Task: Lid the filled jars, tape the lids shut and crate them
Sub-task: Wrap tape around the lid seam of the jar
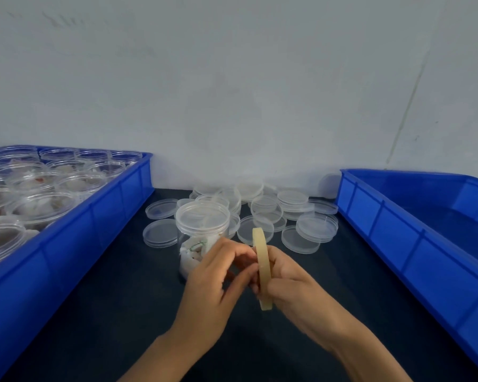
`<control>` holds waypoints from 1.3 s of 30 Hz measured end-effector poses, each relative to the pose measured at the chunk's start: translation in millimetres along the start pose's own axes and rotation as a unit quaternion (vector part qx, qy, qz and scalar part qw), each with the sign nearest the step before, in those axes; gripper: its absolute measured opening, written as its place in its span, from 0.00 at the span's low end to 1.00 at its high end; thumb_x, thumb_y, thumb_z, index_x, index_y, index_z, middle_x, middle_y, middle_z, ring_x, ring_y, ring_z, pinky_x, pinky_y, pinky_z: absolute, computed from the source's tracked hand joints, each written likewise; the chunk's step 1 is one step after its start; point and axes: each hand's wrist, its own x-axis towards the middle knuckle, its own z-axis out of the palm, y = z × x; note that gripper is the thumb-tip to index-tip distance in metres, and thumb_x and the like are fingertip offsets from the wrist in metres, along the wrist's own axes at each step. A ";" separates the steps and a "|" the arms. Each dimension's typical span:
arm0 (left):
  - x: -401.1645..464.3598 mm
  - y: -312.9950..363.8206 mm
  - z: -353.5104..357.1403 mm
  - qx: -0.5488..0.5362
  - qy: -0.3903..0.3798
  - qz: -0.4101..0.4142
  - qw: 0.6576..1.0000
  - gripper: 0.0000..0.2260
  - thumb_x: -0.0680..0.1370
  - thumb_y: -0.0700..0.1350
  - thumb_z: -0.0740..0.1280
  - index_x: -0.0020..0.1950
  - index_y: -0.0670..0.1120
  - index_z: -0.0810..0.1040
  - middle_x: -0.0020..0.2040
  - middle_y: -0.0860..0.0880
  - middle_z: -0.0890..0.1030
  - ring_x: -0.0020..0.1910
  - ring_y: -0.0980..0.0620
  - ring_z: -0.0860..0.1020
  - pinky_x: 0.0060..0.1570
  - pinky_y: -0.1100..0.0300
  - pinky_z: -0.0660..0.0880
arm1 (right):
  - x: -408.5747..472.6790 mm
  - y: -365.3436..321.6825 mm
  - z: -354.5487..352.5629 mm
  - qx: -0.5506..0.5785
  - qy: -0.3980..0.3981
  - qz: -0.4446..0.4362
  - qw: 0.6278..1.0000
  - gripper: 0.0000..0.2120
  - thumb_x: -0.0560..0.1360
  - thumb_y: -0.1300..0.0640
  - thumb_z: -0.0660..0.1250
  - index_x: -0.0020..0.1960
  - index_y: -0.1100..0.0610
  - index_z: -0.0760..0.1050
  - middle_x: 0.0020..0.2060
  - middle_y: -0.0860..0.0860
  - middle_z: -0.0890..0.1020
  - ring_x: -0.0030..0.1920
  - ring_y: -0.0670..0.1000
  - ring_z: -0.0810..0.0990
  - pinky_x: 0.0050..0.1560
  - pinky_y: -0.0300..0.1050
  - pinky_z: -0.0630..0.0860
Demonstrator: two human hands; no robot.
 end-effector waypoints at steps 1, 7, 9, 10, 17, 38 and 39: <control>-0.3 0.1 -0.2 -0.010 0.002 -0.002 1.000 0.05 0.78 0.46 0.67 0.51 0.47 0.78 0.46 0.56 0.78 0.44 0.57 0.80 0.42 0.70 0.74 | -1.1 0.8 -0.5 -0.020 0.001 -0.007 1.000 0.21 0.69 0.65 0.60 0.61 0.61 0.69 0.46 0.53 0.74 0.46 0.47 0.73 0.52 0.44 0.72; 1.6 -0.7 -2.8 -0.001 0.018 0.013 1.000 0.07 0.72 0.35 0.73 0.46 0.44 0.79 0.43 0.55 0.79 0.43 0.58 0.80 0.40 0.71 0.75 | 0.6 4.6 0.7 -0.073 0.023 -0.024 0.997 0.10 0.80 0.68 0.59 0.60 0.67 0.65 0.46 0.56 0.76 0.47 0.46 0.75 0.53 0.45 0.75; 2.5 -2.4 -2.8 0.004 0.027 0.009 1.000 0.05 0.70 0.36 0.74 0.42 0.42 0.80 0.40 0.54 0.79 0.40 0.58 0.80 0.40 0.71 0.74 | 1.6 3.3 3.0 -0.099 0.042 -0.023 0.994 0.12 0.80 0.68 0.60 0.62 0.66 0.65 0.49 0.63 0.75 0.47 0.47 0.76 0.55 0.50 0.76; 2.2 -3.8 -2.3 -0.006 0.041 -0.005 0.999 0.04 0.70 0.36 0.74 0.41 0.42 0.80 0.38 0.54 0.80 0.38 0.58 0.80 0.39 0.71 0.75 | 2.4 2.9 4.1 -0.106 0.047 -0.023 0.993 0.12 0.79 0.68 0.60 0.62 0.66 0.65 0.51 0.64 0.75 0.47 0.47 0.76 0.56 0.51 0.76; 0.4 -2.4 1.0 -0.102 0.060 -0.121 0.986 0.08 0.71 0.33 0.73 0.39 0.45 0.81 0.35 0.52 0.83 0.33 0.56 0.81 0.37 0.69 0.76 | 6.9 8.1 7.8 -0.168 0.067 -0.023 0.983 0.09 0.79 0.67 0.62 0.56 0.58 0.68 0.47 0.56 0.79 0.46 0.50 0.79 0.54 0.49 0.77; 1.6 -3.8 -2.3 -0.018 0.103 -0.119 0.987 0.11 0.75 0.33 0.68 0.42 0.49 0.75 0.38 0.54 0.79 0.42 0.58 0.79 0.42 0.71 0.73 | 9.4 18.5 -6.7 -0.239 0.110 -0.075 0.962 0.10 0.82 0.52 0.58 0.57 0.36 0.67 0.29 0.46 0.67 0.31 0.45 0.66 0.32 0.39 0.66; 2.1 -3.0 -2.2 -0.033 0.099 -0.126 0.987 0.11 0.75 0.32 0.68 0.43 0.49 0.75 0.39 0.54 0.79 0.43 0.58 0.79 0.43 0.71 0.73 | 9.5 18.6 -6.3 -0.252 0.105 -0.073 0.959 0.10 0.82 0.52 0.57 0.55 0.37 0.70 0.28 0.45 0.67 0.31 0.46 0.65 0.33 0.41 0.66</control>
